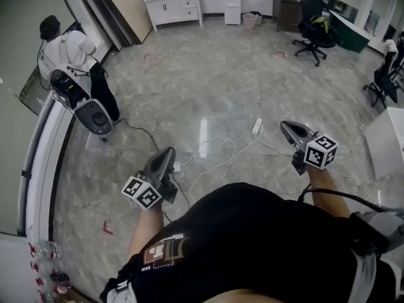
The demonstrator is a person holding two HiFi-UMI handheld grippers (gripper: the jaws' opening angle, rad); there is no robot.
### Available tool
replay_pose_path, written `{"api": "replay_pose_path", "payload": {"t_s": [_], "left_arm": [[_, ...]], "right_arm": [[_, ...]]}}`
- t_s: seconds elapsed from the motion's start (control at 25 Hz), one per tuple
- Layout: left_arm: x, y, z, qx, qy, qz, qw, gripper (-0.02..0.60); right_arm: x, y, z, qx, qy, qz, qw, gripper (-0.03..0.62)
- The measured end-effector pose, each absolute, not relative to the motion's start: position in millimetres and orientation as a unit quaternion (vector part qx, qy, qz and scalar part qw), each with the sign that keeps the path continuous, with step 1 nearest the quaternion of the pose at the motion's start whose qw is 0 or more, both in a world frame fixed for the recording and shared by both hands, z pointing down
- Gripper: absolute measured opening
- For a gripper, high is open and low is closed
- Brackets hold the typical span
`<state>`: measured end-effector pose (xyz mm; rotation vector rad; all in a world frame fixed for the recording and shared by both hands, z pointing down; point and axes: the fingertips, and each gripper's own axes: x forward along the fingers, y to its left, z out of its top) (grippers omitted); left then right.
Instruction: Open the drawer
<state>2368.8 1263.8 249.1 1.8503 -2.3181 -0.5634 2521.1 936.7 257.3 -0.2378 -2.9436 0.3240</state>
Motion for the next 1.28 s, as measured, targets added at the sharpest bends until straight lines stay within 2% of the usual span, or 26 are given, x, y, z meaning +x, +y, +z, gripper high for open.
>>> {"api": "replay_pose_path", "payload": {"t_s": [0.4,0.64,0.92,1.28], "left_arm": [[2328,1333,263,0.581,-0.792,-0.174,0.072,-0.005],[2308,1334,273,0.567,-0.801,-0.175,0.082,-0.004],[2280,1282,284,0.557,-0.808,-0.167,0.094,-0.005],[2223,1137,268,0.536,-0.823,-0.171,0.08,-0.003]], "right_arm": [[2460,986,276,-0.1,-0.984,0.115,0.095,-0.003],[2427,983,286,-0.117,-0.98,0.122,0.104,-0.003],[2383,935,309,-0.139,-0.974,0.139,0.112,-0.002],[2294,796,299,-0.191,-0.97,0.109,0.105,-0.003]]}}
